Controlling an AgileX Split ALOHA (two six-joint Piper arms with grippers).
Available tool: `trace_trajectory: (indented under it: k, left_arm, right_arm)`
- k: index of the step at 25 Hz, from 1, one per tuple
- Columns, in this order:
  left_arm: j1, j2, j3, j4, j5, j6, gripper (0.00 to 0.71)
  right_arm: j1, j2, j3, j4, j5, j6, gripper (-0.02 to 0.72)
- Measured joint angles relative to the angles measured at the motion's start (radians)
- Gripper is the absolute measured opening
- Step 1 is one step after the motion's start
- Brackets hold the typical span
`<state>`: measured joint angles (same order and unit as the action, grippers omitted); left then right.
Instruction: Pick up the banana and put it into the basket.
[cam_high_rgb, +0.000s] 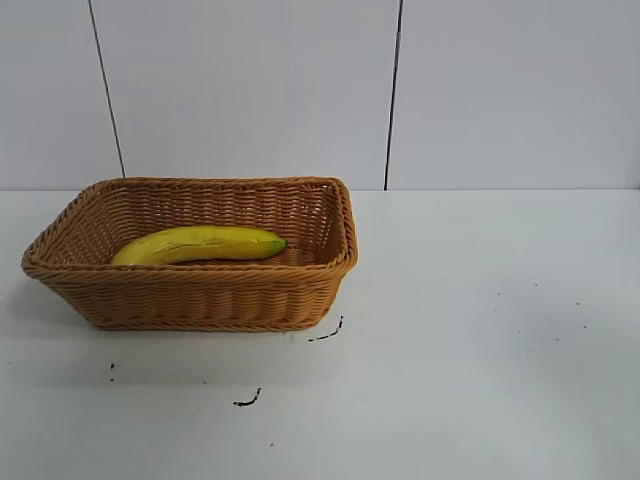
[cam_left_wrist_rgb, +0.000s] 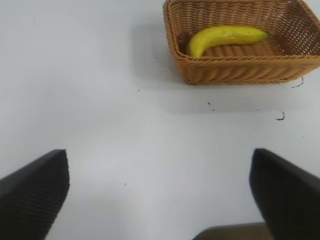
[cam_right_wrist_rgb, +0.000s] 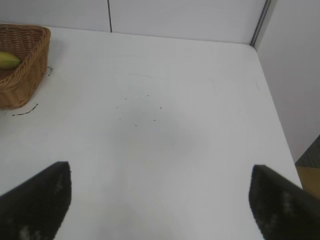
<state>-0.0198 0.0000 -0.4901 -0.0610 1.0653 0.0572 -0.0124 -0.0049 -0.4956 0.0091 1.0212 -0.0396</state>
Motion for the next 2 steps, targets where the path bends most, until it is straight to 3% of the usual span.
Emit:
trace_trajectory:
  k: [2]
  left_arm:
    - [0.000,0.000,0.000,0.000,0.000,0.000,0.695]
  right_arm:
    - [0.000,0.000,0.000,0.000,-0.001,0.000,0.689]
